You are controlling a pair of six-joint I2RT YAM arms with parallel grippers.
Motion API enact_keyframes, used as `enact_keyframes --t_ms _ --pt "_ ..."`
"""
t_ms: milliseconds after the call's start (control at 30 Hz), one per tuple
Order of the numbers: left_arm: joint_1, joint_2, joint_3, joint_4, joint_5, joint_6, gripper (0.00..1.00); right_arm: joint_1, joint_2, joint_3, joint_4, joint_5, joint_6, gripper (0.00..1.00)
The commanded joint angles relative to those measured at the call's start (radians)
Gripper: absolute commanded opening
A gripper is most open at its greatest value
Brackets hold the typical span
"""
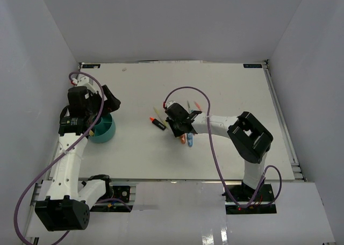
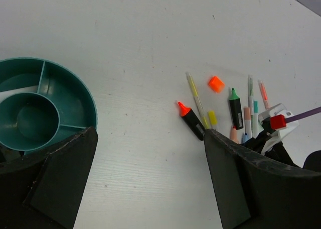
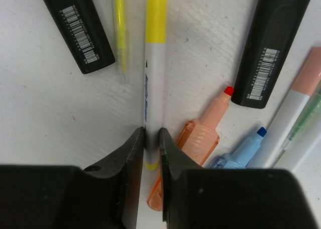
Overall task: Sort the stationery into containers
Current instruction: Pick up the pen from the center of the board.
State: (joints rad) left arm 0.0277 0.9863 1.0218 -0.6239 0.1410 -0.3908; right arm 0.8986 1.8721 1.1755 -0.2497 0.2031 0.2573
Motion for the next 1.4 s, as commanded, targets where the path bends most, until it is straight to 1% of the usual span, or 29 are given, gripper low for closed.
enact_keyframes --t_ms 0,67,100,233,267,300,333,400,433,500,533,667,700,733,900,1000,1033,1133,1167,1233,1267,1333,1367 --pt "-0.006 -0.014 0.007 -0.013 0.068 -0.006 0.98 0.0 0.004 0.007 -0.014 0.038 0.031 0.19" --pt "-0.006 -0.011 0.011 -0.013 0.116 -0.014 0.98 0.0 -0.033 -0.013 -0.005 0.045 0.031 0.17" --pt "-0.006 -0.009 0.012 -0.013 0.135 -0.019 0.98 0.0 -0.05 -0.019 0.009 0.05 0.031 0.13" --pt "-0.009 0.006 0.024 -0.01 0.265 -0.068 0.98 0.002 -0.166 -0.086 0.079 0.027 0.01 0.13" --pt "-0.011 0.017 0.026 -0.001 0.293 -0.095 0.98 0.008 -0.219 -0.117 0.096 0.018 0.004 0.13" --pt "-0.009 0.02 0.026 0.006 0.342 -0.112 0.98 0.013 -0.247 -0.131 0.116 0.01 -0.006 0.12" --pt "-0.052 0.025 0.026 0.013 0.364 -0.126 0.98 0.017 -0.272 -0.145 0.156 0.001 -0.024 0.12" --pt "-0.08 0.04 0.027 0.036 0.397 -0.169 0.98 0.029 -0.346 -0.189 0.203 -0.04 -0.041 0.12" --pt "-0.112 0.044 0.03 0.041 0.404 -0.181 0.98 0.033 -0.37 -0.207 0.274 -0.083 -0.05 0.12" --pt "-0.147 0.063 0.043 0.059 0.407 -0.215 0.98 0.04 -0.442 -0.265 0.343 -0.122 -0.072 0.1" --pt "-0.178 0.071 0.047 0.067 0.407 -0.224 0.98 0.043 -0.48 -0.284 0.409 -0.154 -0.078 0.09" --pt "-0.253 0.11 0.073 0.085 0.394 -0.267 0.97 0.049 -0.533 -0.318 0.486 -0.192 -0.111 0.08" --pt "-0.271 0.127 0.083 0.09 0.387 -0.278 0.95 0.051 -0.539 -0.33 0.501 -0.195 -0.115 0.08" --pt "-0.31 0.136 0.086 0.093 0.361 -0.283 0.94 0.049 -0.547 -0.336 0.515 -0.235 -0.119 0.08" --pt "-0.409 0.186 0.113 0.107 0.281 -0.307 0.89 0.051 -0.574 -0.352 0.566 -0.263 -0.125 0.08" --pt "-0.437 0.212 0.123 0.115 0.23 -0.322 0.81 0.051 -0.579 -0.358 0.573 -0.272 -0.125 0.08" --pt "-0.457 0.219 0.13 0.118 0.221 -0.324 0.76 0.051 -0.58 -0.358 0.575 -0.271 -0.125 0.08" --pt "-0.488 0.25 0.15 0.118 0.184 -0.327 0.67 0.051 -0.587 -0.37 0.589 -0.268 -0.124 0.09" --pt "-0.494 0.262 0.155 0.119 0.178 -0.326 0.61 0.051 -0.585 -0.375 0.589 -0.268 -0.125 0.09" --pt "-0.505 0.27 0.161 0.119 0.163 -0.326 0.54 0.049 -0.588 -0.376 0.592 -0.266 -0.124 0.09" --pt "-0.506 0.273 0.162 0.119 0.157 -0.326 0.47 0.049 -0.591 -0.379 0.593 -0.265 -0.124 0.09" --pt "-0.511 0.276 0.162 0.118 0.146 -0.326 0.4 0.049 -0.591 -0.382 0.595 -0.258 -0.125 0.09" --pt "-0.511 0.278 0.164 0.119 0.144 -0.326 0.34 0.051 -0.594 -0.385 0.598 -0.255 -0.125 0.09"
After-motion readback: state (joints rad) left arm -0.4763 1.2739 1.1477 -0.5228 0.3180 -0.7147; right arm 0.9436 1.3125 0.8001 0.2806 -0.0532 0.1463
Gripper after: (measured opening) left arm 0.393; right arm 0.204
